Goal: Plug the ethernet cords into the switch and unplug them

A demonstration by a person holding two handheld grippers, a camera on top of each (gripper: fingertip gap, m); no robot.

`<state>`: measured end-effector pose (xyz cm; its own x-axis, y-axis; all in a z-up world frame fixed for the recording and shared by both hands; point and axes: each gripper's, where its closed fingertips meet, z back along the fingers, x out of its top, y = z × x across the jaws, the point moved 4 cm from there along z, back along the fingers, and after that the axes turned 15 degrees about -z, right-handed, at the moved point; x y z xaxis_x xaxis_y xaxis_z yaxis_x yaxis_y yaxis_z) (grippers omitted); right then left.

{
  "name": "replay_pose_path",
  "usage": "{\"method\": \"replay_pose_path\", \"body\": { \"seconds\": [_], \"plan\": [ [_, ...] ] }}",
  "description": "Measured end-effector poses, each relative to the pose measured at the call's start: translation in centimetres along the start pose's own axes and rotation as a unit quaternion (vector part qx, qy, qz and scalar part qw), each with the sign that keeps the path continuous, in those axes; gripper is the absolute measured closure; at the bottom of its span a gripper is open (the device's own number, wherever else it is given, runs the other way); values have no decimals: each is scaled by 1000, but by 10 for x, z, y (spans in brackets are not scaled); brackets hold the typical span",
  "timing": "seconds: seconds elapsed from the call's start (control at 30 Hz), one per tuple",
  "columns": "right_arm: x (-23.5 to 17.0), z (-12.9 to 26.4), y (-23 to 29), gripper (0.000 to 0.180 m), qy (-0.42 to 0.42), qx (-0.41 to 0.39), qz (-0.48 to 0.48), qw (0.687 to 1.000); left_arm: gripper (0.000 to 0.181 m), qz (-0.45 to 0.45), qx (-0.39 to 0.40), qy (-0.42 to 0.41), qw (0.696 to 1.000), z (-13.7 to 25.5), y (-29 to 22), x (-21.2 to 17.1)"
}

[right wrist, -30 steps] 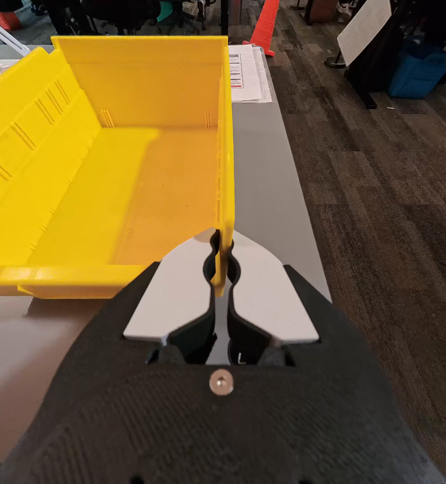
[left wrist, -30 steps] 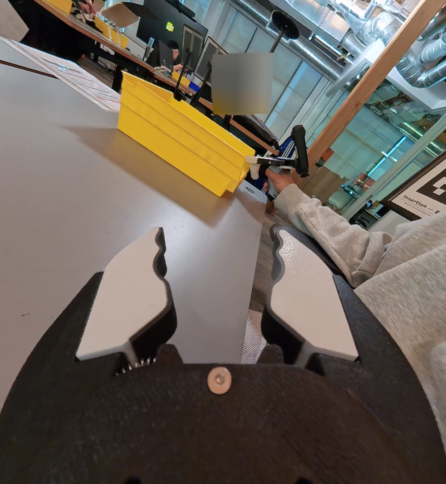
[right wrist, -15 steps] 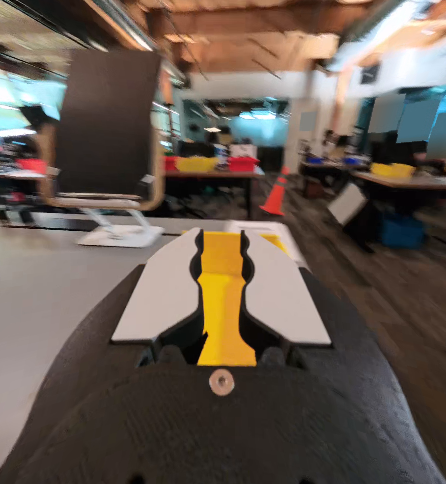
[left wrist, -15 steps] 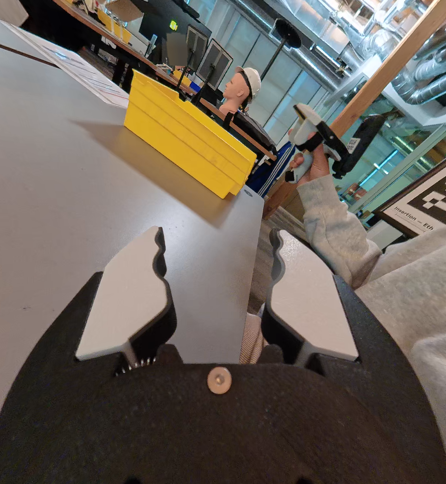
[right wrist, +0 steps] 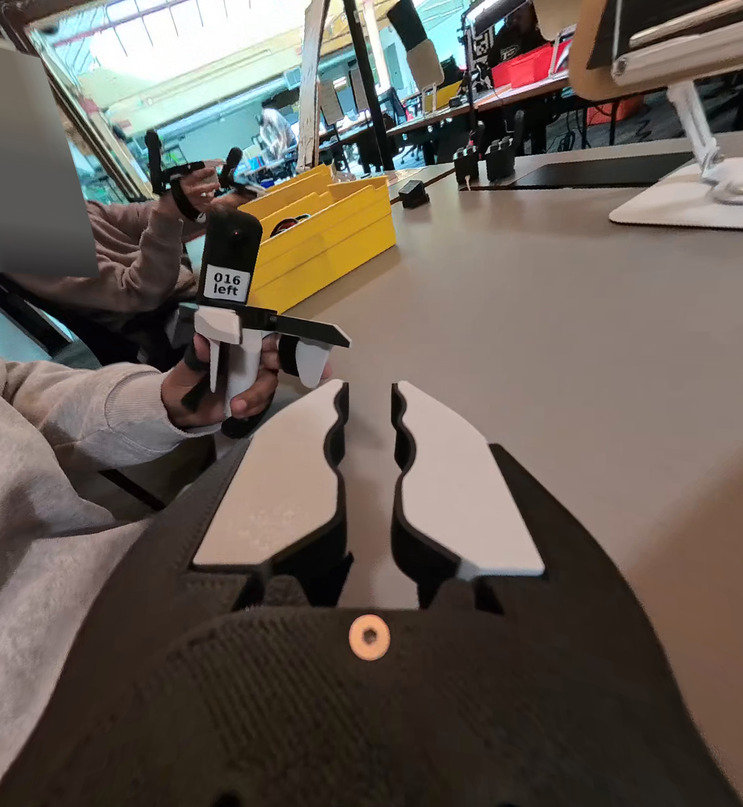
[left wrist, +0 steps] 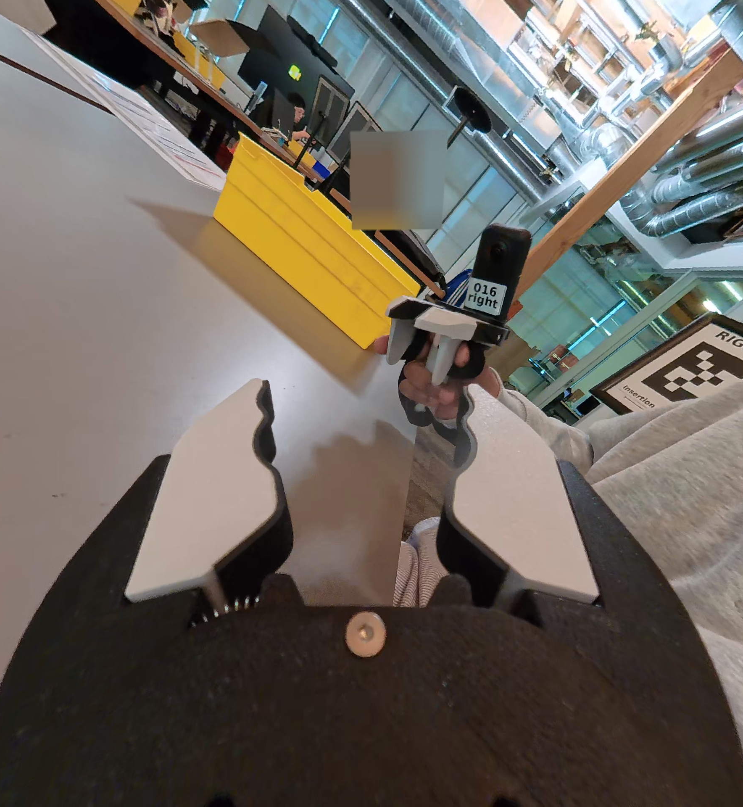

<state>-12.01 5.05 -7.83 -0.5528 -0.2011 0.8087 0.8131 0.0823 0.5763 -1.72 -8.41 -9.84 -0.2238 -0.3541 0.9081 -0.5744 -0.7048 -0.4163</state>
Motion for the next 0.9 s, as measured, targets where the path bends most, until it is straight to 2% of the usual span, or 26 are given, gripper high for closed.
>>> {"method": "replay_pose_path", "body": {
  "seconds": [0.2,0.33,0.43,0.53,0.63,0.7,0.77,0.8,0.9],
  "plan": [
    [12,16,-14,157,-54,6,-81,995,100,0,1,-9,1000,2,1,2],
    [11,15,-14,154,-53,17,-104,993,108,-80,30,1,996,13,1,24],
    [8,11,-11,154,-37,12,-87,995,138,-140,81,34,986,48,7,76],
    [4,7,-10,154,-20,8,-74,997,150,-213,202,-11,956,113,27,158],
    [1,3,-11,154,-7,12,-76,997,153,-201,254,-34,945,176,58,227],
    [1,3,-12,154,-7,13,-81,997,154,-160,307,47,937,215,109,242],
    [2,4,-13,153,-12,11,-83,996,158,-52,352,190,915,257,169,227],
    [2,5,-14,153,-14,10,-85,996,158,-1,367,230,901,276,192,218],
    [2,4,-19,153,-13,3,-93,996,155,63,397,299,866,309,237,192]
  ]
}}
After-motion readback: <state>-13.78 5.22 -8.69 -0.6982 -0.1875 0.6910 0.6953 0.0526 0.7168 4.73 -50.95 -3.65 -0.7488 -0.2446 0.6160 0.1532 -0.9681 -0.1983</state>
